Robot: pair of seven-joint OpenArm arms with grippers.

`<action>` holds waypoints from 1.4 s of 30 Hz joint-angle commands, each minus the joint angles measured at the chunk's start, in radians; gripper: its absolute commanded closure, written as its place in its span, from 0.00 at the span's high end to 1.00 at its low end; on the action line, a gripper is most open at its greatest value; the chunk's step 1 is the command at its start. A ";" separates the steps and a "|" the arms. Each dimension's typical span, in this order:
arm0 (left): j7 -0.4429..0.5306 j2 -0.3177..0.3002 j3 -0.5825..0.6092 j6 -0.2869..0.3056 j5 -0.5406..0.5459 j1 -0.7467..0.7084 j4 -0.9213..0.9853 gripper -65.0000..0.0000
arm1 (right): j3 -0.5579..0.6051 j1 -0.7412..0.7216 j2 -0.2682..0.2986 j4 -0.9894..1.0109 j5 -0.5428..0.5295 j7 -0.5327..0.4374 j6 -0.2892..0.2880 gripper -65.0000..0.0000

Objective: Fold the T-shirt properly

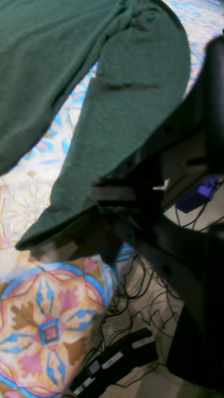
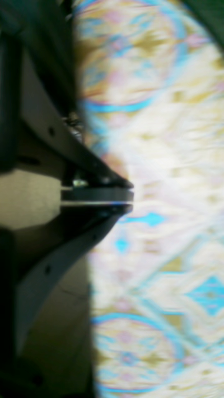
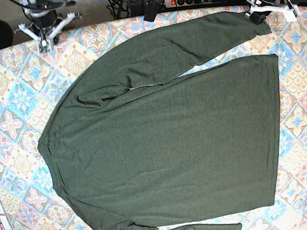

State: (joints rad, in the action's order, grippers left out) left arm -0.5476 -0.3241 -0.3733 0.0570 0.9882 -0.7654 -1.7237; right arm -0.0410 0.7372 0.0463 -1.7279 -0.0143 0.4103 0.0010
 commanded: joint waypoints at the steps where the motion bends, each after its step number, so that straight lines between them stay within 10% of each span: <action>1: 0.016 -0.013 -0.010 0.010 0.005 -0.009 -0.025 0.00 | 0.006 0.000 0.005 -0.014 0.000 0.012 0.001 0.07; 17: 0.016 -0.014 -0.010 0.010 0.002 -0.012 -0.111 0.00 | 0.010 -0.265 0.004 -0.014 0.000 0.238 0.001 0.18; 26: 0.016 -0.014 -0.010 0.010 0.001 -0.012 -0.108 0.00 | 0.005 -0.388 0.004 -0.005 -0.002 0.321 0.001 0.46; 42: 0.016 -0.014 -0.005 0.010 -0.001 -0.009 -0.104 0.00 | -0.013 -0.537 -0.001 0.188 -0.060 0.313 0.001 0.47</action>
State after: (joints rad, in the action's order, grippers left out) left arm -0.5430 -0.3298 -0.3725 0.0574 0.9844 -0.7650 -1.8168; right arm -0.0486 0.2043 0.0387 -1.5242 -0.0860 0.7376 0.0002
